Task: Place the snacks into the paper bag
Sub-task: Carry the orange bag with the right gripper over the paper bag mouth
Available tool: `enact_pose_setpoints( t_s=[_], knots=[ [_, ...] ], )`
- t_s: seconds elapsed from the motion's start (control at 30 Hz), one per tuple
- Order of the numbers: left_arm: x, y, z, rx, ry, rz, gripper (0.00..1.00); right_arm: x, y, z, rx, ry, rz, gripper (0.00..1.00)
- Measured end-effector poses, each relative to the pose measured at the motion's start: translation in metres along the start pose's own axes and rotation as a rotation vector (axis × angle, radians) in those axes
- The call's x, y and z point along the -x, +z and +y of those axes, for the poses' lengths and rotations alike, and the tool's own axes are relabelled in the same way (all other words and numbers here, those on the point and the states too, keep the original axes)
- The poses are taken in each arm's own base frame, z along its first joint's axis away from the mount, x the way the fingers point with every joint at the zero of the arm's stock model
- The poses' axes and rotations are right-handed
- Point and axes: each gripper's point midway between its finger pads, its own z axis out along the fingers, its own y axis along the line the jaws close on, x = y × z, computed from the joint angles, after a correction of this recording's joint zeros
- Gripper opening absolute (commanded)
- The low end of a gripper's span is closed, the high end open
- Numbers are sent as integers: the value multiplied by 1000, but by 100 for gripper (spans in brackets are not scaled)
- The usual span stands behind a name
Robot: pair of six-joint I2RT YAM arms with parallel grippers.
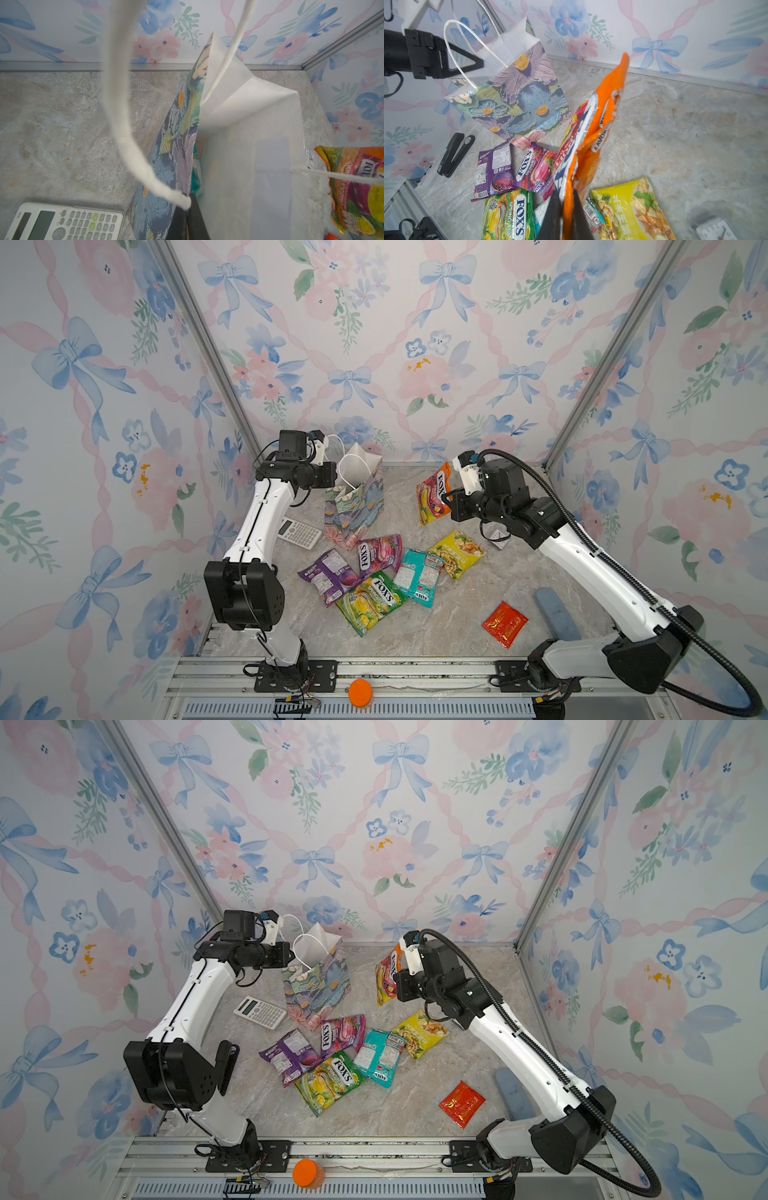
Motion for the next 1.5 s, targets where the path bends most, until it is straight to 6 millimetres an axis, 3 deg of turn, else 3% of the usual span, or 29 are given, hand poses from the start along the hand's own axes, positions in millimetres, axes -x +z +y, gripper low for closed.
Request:
enact_pose_setpoints(
  t_s=[0.2,0.5,0.83,0.97,1.13,1.33,1.5],
  knots=[
    [-2,1,-13,-51,8,7,0,56,15,16,63,-60,-78,0],
    [-4,2,-30,-115,22,17,0,115,26,39,141,-125,-177,0],
    [-6,1,-48,-161,43,23,0,159,40,59,189,-182,-264,0],
    [-6,-1,-52,-167,48,18,0,164,56,66,205,-192,-266,0],
    [-6,-1,-52,-167,49,18,0,142,82,79,226,-216,-195,0],
    [-5,-2,-51,-155,51,14,0,124,90,93,237,-244,-149,0],
    [-5,-2,-48,-140,51,13,0,109,94,87,210,-246,-115,0]
  ],
)
